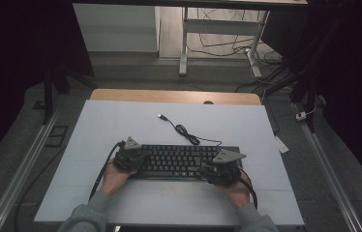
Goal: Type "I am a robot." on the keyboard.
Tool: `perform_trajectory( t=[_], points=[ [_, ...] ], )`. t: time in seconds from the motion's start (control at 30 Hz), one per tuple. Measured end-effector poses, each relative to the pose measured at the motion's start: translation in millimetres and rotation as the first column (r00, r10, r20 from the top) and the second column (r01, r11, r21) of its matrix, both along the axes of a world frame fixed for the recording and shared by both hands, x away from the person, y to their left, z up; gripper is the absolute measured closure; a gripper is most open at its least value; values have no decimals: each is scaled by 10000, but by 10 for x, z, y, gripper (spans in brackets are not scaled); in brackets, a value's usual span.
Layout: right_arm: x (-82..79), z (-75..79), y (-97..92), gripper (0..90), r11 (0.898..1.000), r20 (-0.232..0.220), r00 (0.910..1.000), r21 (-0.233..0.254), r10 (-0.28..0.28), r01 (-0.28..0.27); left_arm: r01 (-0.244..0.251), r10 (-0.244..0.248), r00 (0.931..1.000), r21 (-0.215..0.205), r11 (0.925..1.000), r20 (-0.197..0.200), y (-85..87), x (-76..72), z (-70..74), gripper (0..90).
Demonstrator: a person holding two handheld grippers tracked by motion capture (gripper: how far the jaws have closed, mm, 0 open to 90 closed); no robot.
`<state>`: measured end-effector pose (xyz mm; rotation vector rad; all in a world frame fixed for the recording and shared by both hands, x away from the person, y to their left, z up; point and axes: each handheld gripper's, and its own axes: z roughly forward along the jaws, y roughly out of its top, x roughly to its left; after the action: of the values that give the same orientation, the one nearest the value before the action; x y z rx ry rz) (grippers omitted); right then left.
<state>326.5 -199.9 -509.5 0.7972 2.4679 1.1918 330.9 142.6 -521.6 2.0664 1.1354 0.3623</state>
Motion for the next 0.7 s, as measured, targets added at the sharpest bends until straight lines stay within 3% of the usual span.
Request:
perform_trajectory(
  t=[0.4,0.57,0.7],
  points=[
    [-13,-1,-12,517,10000,4,10000,1,-48,48,-95,98,9999,309,9995,-99,-30,18,-37,884],
    [-17,6,-14,517,10000,69,9999,5,-84,84,-62,66,9998,-203,9998,201,12,-19,72,884],
    [-15,4,-15,517,10000,58,10000,37,-69,69,-17,27,9995,-301,9995,330,34,-59,124,879]
  ],
)
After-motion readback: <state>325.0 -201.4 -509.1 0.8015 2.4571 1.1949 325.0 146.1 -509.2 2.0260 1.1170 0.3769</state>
